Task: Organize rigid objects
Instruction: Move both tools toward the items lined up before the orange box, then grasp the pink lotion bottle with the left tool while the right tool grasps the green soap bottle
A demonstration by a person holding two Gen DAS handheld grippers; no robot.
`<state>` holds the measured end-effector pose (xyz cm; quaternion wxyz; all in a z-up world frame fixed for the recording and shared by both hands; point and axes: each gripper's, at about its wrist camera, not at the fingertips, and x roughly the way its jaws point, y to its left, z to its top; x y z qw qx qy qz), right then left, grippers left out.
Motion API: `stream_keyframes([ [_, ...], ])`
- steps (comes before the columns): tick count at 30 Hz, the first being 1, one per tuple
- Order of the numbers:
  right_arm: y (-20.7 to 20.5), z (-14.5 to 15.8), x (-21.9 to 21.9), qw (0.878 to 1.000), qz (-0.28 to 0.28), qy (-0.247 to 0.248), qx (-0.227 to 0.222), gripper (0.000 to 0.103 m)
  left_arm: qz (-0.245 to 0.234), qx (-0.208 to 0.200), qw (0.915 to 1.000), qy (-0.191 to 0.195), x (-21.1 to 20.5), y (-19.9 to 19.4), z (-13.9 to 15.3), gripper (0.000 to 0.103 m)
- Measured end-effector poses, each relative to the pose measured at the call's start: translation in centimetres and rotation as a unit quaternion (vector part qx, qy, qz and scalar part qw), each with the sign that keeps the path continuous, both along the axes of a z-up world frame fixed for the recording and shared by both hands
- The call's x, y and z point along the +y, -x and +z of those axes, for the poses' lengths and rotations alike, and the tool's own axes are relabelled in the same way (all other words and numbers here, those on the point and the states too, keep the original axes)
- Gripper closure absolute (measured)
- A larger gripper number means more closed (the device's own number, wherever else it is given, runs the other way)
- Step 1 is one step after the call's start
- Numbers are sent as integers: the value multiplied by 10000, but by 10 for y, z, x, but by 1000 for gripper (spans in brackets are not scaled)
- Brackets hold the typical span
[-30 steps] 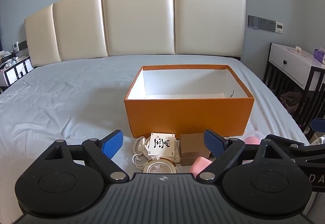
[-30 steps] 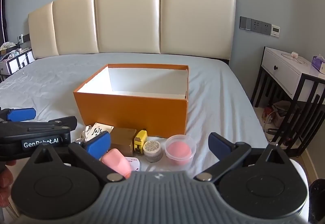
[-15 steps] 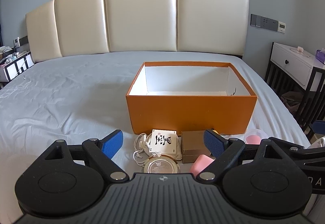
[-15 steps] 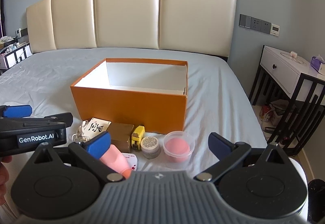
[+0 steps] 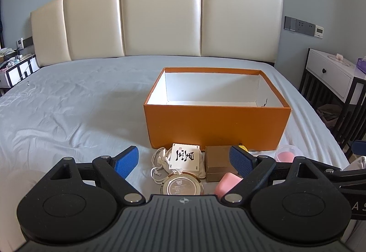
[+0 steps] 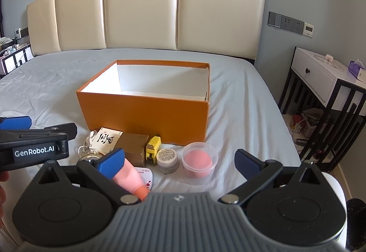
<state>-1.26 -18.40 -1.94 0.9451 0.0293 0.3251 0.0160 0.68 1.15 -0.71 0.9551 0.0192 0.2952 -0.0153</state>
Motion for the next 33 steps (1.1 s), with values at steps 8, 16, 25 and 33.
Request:
stream_keyframes([
  [8,-1,-1,-1,10000,-36,-42,68,3,-24,45,10000,40,-1,0,-1,0],
  [16,-4,-5,-3,9998,-58,-105,187,3,-50,127,9999,49,-3,-1,-4,0],
  [25,-7,-13,-4,9996,-19,-199,222,3,-219,267,9993,155,-2,-5,-13,0],
  [33,-19,-28,-16,9966,-90,-676,467,3,-322,799,9941,654,10,-19,-26,21],
])
